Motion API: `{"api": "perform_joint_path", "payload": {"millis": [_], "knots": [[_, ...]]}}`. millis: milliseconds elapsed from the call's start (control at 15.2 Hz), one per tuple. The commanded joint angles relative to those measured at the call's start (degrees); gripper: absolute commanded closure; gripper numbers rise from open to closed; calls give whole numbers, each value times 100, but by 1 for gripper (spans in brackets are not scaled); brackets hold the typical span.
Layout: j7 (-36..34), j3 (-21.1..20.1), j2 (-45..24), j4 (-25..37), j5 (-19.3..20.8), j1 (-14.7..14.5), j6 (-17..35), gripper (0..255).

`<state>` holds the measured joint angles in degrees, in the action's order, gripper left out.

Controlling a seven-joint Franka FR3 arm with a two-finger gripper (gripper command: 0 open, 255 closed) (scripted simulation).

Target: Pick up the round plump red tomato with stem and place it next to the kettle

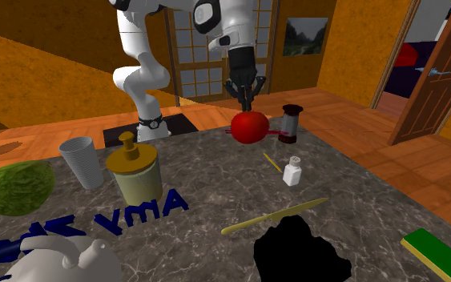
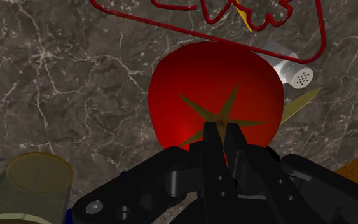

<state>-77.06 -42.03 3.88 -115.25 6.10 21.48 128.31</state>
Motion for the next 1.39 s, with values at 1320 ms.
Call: {"api": "perform_joint_path", "payload": {"millis": [1320], "knots": [[249, 40, 92, 1613, -172, 4, -1669, 255]]}}
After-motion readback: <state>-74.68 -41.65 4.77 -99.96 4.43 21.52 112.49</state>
